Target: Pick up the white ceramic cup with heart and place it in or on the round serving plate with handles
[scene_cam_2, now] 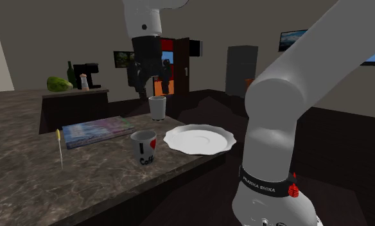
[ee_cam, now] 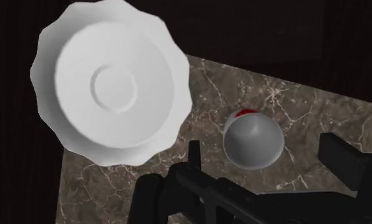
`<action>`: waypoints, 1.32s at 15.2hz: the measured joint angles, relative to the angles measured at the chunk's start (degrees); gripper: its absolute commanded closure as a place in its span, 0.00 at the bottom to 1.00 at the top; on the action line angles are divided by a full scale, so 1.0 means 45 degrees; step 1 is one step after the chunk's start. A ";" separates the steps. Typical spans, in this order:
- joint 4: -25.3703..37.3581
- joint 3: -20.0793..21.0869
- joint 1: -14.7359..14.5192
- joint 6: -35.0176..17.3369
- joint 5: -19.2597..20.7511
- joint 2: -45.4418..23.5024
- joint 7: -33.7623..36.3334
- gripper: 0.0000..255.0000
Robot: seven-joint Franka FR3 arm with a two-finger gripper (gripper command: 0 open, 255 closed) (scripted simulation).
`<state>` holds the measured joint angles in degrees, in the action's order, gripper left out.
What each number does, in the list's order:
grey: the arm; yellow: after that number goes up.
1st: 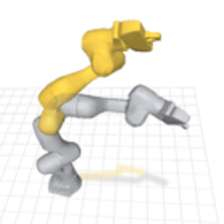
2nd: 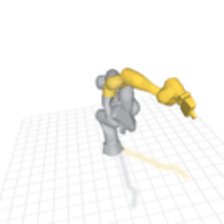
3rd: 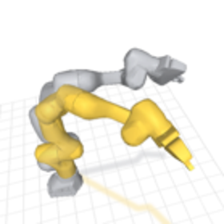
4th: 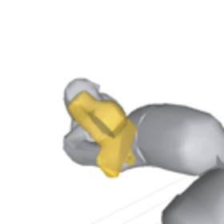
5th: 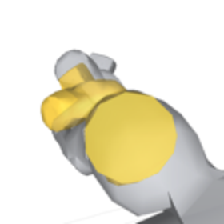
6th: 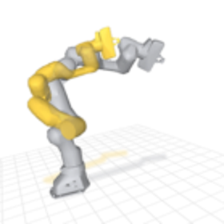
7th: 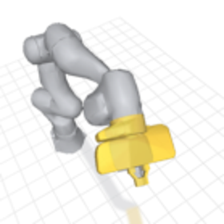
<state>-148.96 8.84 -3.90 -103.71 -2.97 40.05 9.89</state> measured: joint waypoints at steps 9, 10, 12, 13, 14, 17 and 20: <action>-0.1376 0.1865 -0.0260 -0.5237 -0.0079 -0.2905 0.1809 0.00; -0.1400 0.1965 -0.0238 -0.5565 -0.0029 -0.3139 0.1921 0.00; -0.1543 0.2070 -0.0195 -0.6087 0.0037 -0.3463 0.2037 0.00; -0.1633 0.2103 -0.0174 -0.6313 0.0065 -0.3590 0.2071 0.00; -0.1665 0.2117 -0.0131 -0.6497 0.0112 -0.3736 0.2086 0.00; -0.1883 0.2240 -0.0026 -0.7260 0.0251 -0.4290 0.2244 0.00; -0.2012 0.2259 0.0023 -0.7567 0.0312 -0.4466 0.2268 0.00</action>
<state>-158.02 19.01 -3.80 -137.77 -1.57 19.95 20.10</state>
